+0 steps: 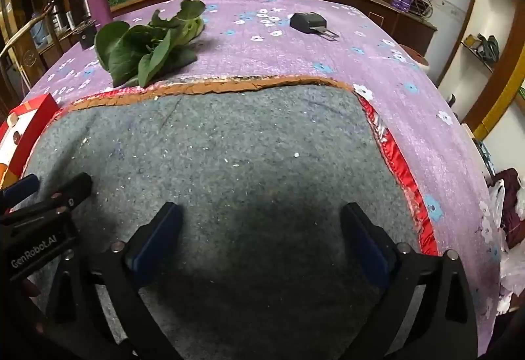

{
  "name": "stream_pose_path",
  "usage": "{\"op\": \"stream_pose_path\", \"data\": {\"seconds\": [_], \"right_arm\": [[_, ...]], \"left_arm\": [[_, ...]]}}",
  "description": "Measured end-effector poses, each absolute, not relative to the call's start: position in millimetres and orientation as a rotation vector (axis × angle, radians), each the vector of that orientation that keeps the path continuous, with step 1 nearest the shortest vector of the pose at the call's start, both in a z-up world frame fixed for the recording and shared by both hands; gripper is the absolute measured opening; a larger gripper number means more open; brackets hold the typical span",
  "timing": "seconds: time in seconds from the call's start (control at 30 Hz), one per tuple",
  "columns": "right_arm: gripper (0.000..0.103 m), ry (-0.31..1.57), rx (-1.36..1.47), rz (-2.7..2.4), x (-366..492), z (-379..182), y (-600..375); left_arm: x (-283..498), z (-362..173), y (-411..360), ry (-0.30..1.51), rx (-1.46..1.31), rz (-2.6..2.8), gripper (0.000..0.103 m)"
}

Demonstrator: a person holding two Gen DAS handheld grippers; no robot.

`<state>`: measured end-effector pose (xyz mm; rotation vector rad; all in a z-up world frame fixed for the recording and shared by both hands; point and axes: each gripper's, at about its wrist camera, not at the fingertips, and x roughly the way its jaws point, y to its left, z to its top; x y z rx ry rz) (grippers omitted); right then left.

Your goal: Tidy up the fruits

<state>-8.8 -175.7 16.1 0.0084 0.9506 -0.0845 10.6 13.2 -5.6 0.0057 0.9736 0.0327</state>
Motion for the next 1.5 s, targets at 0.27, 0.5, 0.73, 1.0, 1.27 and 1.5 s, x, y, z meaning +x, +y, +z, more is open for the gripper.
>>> {"op": "stream_pose_path", "data": {"seconds": [0.27, 0.5, 0.73, 1.0, 1.27, 1.5], "right_arm": [[0.100, 0.956, 0.018, -0.090, -6.7, 16.6, -177.7], [0.100, 0.954, 0.017, -0.091, -8.4, 14.9, -178.7], [0.101, 0.954, 0.019, -0.091, -8.9, 14.6, -178.7], [0.103, 0.956, 0.018, -0.086, -8.5, 13.6, -179.0], [0.103, 0.957, 0.017, -0.086, -8.5, 13.9, -178.8], [0.103, 0.957, 0.017, -0.086, -8.9, 14.3, -178.6]], "left_arm": [[1.0, -11.1, 14.2, 0.942, 0.017, 0.016, 0.103], [-6.8, -9.6, 12.5, 0.934, 0.025, 0.003, 0.102], [-8.1, -7.8, 14.2, 0.936, 0.013, -0.011, 0.103], [-7.8, -6.5, 13.6, 0.938, 0.013, -0.009, 0.102], [-7.5, -6.2, 14.1, 0.938, 0.012, -0.009, 0.103], [-7.5, -6.0, 14.0, 0.939, 0.011, -0.009, 0.103]]}}
